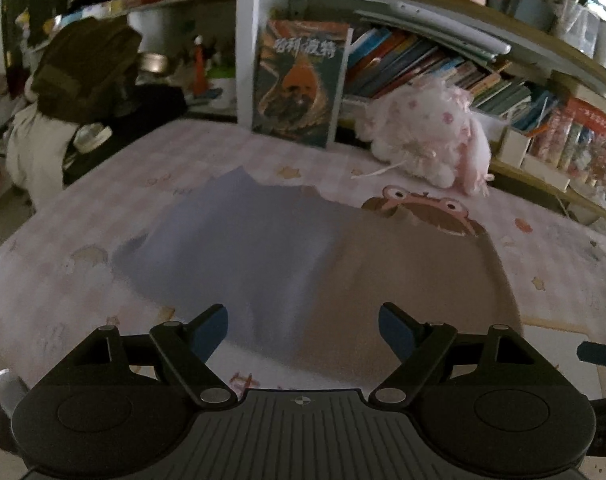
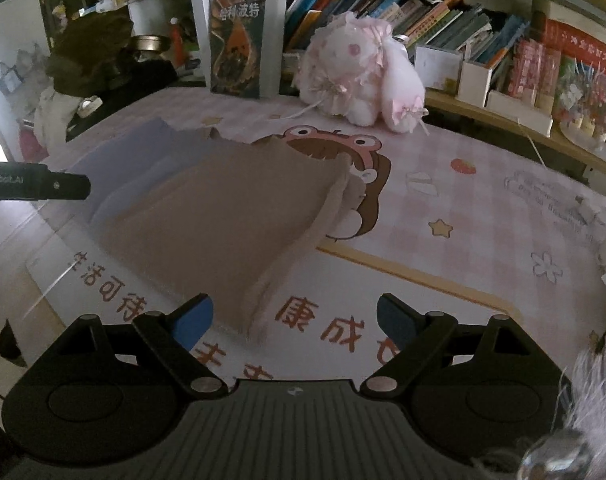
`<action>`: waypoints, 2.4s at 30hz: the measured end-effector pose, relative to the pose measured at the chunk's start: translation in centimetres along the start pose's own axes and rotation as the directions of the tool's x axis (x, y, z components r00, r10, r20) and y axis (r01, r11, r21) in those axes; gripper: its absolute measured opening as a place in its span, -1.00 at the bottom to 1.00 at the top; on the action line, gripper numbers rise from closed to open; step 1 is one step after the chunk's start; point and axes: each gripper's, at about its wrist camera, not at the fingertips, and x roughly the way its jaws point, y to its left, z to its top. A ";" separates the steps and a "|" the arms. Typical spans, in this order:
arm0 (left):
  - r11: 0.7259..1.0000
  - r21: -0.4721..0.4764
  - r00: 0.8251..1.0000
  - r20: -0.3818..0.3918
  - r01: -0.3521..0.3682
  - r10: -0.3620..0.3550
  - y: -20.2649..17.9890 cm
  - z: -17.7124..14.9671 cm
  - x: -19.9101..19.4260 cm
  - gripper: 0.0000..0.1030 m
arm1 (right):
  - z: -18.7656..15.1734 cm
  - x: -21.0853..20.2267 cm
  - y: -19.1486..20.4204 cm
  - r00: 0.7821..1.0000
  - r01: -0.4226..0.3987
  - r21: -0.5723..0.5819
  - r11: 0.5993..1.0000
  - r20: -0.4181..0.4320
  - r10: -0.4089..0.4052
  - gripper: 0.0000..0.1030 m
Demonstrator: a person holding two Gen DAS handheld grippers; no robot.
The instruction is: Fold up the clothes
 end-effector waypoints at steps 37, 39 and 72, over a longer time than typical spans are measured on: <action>0.555 -0.831 0.991 -0.041 0.037 -0.126 19.1 -0.7 8.1 0.58 | 2.2 3.9 0.1 0.994 0.101 0.072 0.992 -0.040 -0.098 0.57; 0.535 -0.844 0.989 -0.040 0.044 -0.144 19.3 -0.9 8.5 0.58 | 2.4 4.4 0.0 0.993 0.107 0.080 0.991 -0.052 -0.103 0.51; 0.847 -0.517 0.992 0.035 0.121 -0.120 16.2 2.3 8.8 -0.73 | 4.7 7.3 -0.3 0.983 0.064 0.134 0.989 -0.179 -0.039 -0.39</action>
